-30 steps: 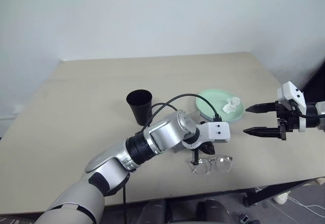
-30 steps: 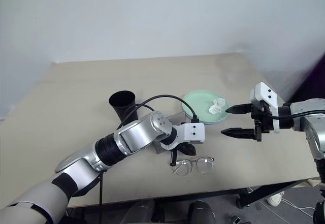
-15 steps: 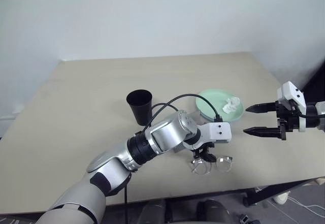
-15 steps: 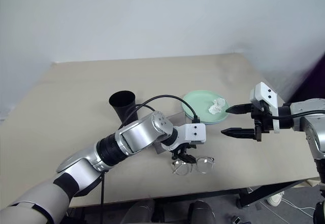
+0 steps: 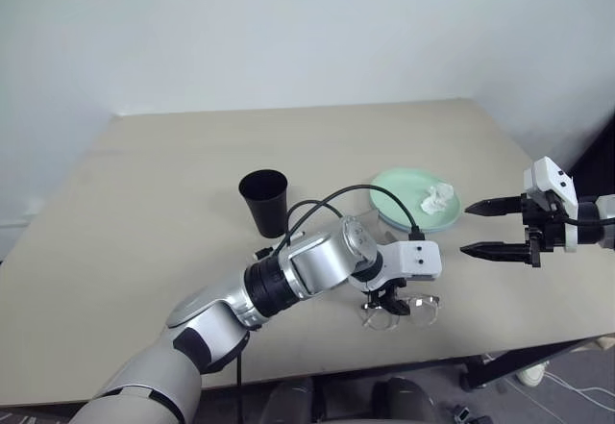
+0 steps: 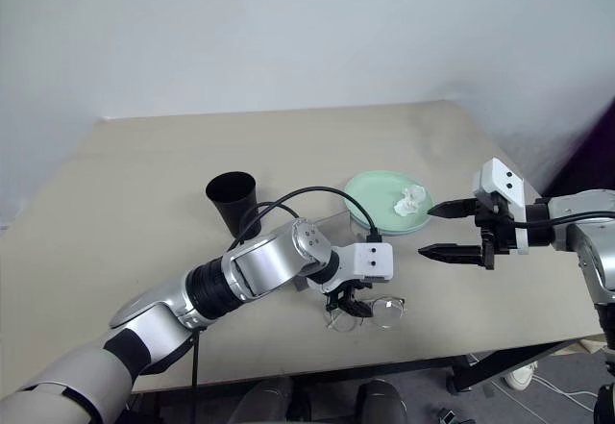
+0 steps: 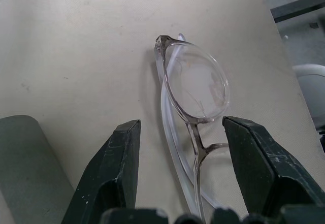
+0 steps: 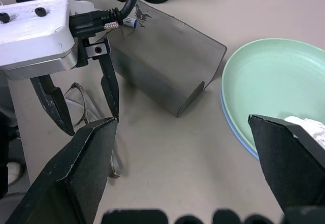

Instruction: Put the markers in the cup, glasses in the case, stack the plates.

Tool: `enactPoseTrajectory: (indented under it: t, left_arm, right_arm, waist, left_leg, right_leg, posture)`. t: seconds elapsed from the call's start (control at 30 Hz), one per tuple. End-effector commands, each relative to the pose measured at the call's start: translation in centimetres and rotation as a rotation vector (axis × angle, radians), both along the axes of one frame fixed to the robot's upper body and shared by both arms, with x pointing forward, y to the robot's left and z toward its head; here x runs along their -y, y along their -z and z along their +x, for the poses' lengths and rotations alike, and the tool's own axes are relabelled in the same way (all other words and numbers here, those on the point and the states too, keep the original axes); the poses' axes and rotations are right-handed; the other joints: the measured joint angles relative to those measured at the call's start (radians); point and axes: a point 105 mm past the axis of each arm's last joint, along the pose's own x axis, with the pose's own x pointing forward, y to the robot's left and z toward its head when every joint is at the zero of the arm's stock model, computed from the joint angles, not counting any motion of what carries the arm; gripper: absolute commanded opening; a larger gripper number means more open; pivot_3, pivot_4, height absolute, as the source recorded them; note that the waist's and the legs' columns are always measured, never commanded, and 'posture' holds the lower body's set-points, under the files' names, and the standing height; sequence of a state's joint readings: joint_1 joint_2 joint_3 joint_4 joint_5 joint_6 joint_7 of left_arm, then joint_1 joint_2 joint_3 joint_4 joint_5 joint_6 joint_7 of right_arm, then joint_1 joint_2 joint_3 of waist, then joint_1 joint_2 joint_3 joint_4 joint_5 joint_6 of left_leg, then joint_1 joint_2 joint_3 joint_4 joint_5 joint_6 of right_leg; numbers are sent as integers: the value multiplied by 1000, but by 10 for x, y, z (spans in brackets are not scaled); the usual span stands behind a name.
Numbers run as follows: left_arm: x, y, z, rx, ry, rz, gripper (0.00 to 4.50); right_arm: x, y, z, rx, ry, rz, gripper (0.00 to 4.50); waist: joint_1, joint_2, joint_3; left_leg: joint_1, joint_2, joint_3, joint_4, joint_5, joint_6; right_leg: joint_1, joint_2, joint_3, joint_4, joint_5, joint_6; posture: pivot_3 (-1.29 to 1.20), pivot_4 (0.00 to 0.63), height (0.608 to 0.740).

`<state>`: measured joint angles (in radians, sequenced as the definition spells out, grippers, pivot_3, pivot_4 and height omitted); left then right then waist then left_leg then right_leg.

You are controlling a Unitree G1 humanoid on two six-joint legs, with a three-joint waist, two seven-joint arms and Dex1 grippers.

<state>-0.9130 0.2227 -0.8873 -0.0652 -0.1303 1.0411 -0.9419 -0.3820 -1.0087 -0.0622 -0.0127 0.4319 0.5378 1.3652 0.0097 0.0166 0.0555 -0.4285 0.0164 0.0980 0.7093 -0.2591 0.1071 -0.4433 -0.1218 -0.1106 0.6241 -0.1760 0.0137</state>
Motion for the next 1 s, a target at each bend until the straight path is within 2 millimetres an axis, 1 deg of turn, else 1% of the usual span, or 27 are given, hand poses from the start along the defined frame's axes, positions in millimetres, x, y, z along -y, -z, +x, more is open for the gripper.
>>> enactPoseTrajectory:
  t: [0.03, 0.17, 0.23, 0.3, 0.37, 0.4, 0.47, 0.67, 0.83, 0.93, 1.0]
  left_arm:
    - [4, -6, 0, 33, 15, -8, 2663]
    - [3, -5, 0, 33, 15, 0, 2663]
    - [3, -5, 0, 32, 16, 3, 2306]
    - [3, -4, 0, 32, 17, 7, 1786]
    - [2, -2, 1, 41, 14, 20, 1072]
    - [2, -1, 2, 46, 13, 25, 787]
    - [1, 0, 2, 48, 13, 32, 27]
    - [1, 2, 2, 46, 22, 45, 27]
    - [2, -2, 4, 56, 33, 31, 27]
    - [5, -12, 9, 55, 23, 1, 27]
    - [5, -30, 20, 55, -9, -42, 27]
  right_arm:
    - [1, -16, 0, 57, -1, 1, 4500]
    - [2, -16, -1, 58, 4, 0, 4500]
    - [2, -16, -1, 59, 5, 0, 4500]
    - [2, -16, 0, 59, 6, 0, 4500]
    - [1, -16, 0, 60, 6, 1, 4500]
    - [1, -16, 0, 61, 6, 1, 4500]
    - [1, -16, 0, 61, 6, 2, 4500]
    - [1, -16, 0, 62, 6, 3, 4500]
    - [1, -16, 1, 63, 8, 4, 4500]
    - [1, -16, 2, 63, 9, 5, 4500]
    - [1, -16, 3, 64, 9, 6, 4500]
  waist:
    - [0, 0, 0]
    - [0, 0, 0]
    - [0, 0, 0]
    - [0, 0, 0]
    - [0, 0, 0]
    - [0, 0, 0]
    - [0, 0, 0]
    - [0, 0, 0]
    - [0, 0, 0]
    - [0, 0, 0]
    - [0, 0, 0]
  left_leg:
    - [0, 0, 0, 0, 0, 0]
    - [0, 0, 0, 0, 0, 0]
    - [0, 0, 0, 0, 0, 0]
    - [0, 0, 0, 0, 0, 0]
    - [0, 0, 0, 0, 0, 0]
    - [0, 0, 0, 0, 0, 0]
    - [0, 0, 0, 0, 0, 0]
    - [0, 0, 0, 0, 0, 0]
    - [0, 0, 0, 0, 0, 0]
    - [0, 0, 0, 1, 0, 0]
    - [0, 0, 0, 1, 0, 0]
  right_leg:
    - [0, 0, 0, 0, 0, 0]
    - [0, 0, 0, 0, 0, 0]
    - [0, 0, 0, 0, 0, 0]
    - [0, 0, 0, 0, 0, 0]
    - [0, 0, 0, 0, 0, 0]
    - [0, 0, 0, 0, 0, 0]
    - [0, 0, 0, 0, 0, 0]
    - [0, 0, 0, 0, 0, 0]
    - [1, 0, 0, 0, 0, 0]
    - [0, 0, 0, 0, 0, 0]
    - [0, 0, 0, 0, 0, 0]
  posture:
    - [0, 0, 727]
    - [0, 0, 727]
    - [0, 0, 727]
    - [0, 0, 727]
    - [0, 0, 727]
    - [0, 0, 727]
    - [0, 0, 727]
    - [0, 0, 727]
    - [0, 0, 727]
    - [0, 0, 727]
    - [0, 0, 727]
